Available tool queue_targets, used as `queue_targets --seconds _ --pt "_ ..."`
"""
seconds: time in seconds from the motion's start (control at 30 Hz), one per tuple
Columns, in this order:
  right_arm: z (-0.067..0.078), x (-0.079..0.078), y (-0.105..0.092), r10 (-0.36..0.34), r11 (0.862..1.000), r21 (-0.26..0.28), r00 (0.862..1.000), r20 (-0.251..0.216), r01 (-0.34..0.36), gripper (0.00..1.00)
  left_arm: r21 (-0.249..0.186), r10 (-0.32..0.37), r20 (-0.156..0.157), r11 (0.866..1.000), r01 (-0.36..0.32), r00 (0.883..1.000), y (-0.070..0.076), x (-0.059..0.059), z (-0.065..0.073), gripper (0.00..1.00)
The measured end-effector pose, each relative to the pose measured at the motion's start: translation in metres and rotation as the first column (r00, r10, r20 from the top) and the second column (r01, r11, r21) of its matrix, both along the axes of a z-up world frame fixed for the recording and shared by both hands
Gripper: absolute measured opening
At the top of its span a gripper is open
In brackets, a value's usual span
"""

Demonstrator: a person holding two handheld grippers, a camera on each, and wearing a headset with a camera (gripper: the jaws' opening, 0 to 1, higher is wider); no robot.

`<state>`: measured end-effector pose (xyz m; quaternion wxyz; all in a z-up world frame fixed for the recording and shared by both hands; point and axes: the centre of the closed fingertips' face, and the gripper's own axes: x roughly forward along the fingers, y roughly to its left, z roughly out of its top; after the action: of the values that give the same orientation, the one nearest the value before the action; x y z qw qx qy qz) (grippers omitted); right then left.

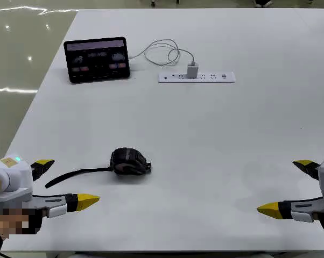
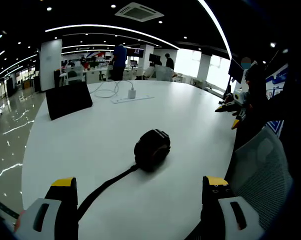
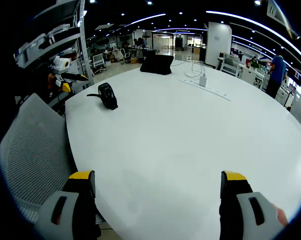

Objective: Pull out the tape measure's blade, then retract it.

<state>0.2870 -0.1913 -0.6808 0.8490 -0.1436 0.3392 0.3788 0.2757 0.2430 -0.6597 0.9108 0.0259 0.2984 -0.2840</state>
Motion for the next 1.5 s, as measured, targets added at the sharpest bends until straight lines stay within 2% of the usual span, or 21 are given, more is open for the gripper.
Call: queue_targets --seconds 0.33,0.53,0.8,0.83,0.87,0.9,0.97,1.0,1.13,1.23,1.27,1.3,1.4,1.43,1.5 --pt "0.002 0.001 0.0 0.012 1.0 -0.014 1.0 0.013 -0.011 1.0 0.0 0.008 0.01 1.0 -0.008 1.0 0.002 0.002 0.004 1.0" --pt "0.003 0.002 0.0 0.017 1.0 -0.018 1.0 0.024 -0.016 1.0 -0.008 0.0 0.006 1.0 0.0 1.0 0.0 0.001 0.003 1.0" --pt "0.003 0.002 0.001 0.019 0.999 -0.026 1.0 0.025 -0.019 1.0 -0.007 -0.004 0.023 1.0 0.004 1.0 0.001 0.003 0.004 1.0" --pt "0.004 0.003 0.001 0.019 1.0 -0.026 0.999 0.03 -0.018 1.0 -0.008 -0.002 0.031 1.0 0.002 1.0 0.001 0.005 0.004 1.0" --pt "0.004 0.003 0.001 0.019 0.999 -0.027 0.999 0.031 -0.018 1.0 -0.001 -0.008 0.061 1.0 0.008 0.998 0.002 0.007 0.007 1.0" --pt "0.004 0.003 0.0 0.018 0.999 -0.026 0.999 0.031 -0.018 1.0 -0.002 -0.008 0.062 1.0 0.008 0.998 0.001 0.007 0.007 1.0" --pt "0.003 0.003 0.001 0.022 0.999 -0.028 1.0 0.019 -0.022 1.0 -0.008 -0.003 0.044 1.0 0.004 0.999 0.002 0.007 0.006 1.0" --pt "0.003 0.003 0.001 0.03 0.999 -0.032 0.999 0.028 -0.029 1.0 -0.01 -0.006 0.038 1.0 0.006 0.999 0.001 0.008 0.006 1.0" --pt "0.005 0.004 0.004 0.031 0.999 -0.021 0.999 0.035 -0.031 1.0 -0.011 -0.021 0.035 1.0 0.022 0.999 -0.001 0.008 0.006 1.0" --pt "0.007 0.005 0.005 0.033 0.999 -0.016 0.999 0.038 -0.033 1.0 -0.004 -0.04 0.039 0.999 0.041 0.998 -0.003 0.008 0.006 1.0" --pt "0.008 0.006 0.005 0.037 0.999 -0.017 0.998 0.046 -0.037 1.0 0.005 -0.05 0.066 0.999 0.05 0.997 -0.003 0.011 0.008 1.0" --pt "0.008 0.006 0.005 0.038 0.999 -0.019 0.998 0.046 -0.038 1.0 0.024 -0.061 0.071 0.998 0.059 0.996 -0.002 0.011 0.008 1.0" --pt "0.008 0.006 0.005 0.05 0.999 -0.021 0.998 0.04 -0.049 1.0 0.032 -0.086 0.05 0.996 0.084 0.995 -0.004 0.011 0.005 1.0" --pt "0.008 0.005 0.008 0.063 0.998 -0.008 0.997 0.032 -0.063 1.0 0.054 -0.105 0.053 0.993 0.102 0.993 -0.004 0.012 0.004 1.0" --pt "0.011 0.007 0.009 0.081 0.997 -0.008 0.995 0.057 -0.08 1.0 0.081 -0.129 0.055 0.989 0.124 0.99 -0.005 0.016 0.003 1.0"
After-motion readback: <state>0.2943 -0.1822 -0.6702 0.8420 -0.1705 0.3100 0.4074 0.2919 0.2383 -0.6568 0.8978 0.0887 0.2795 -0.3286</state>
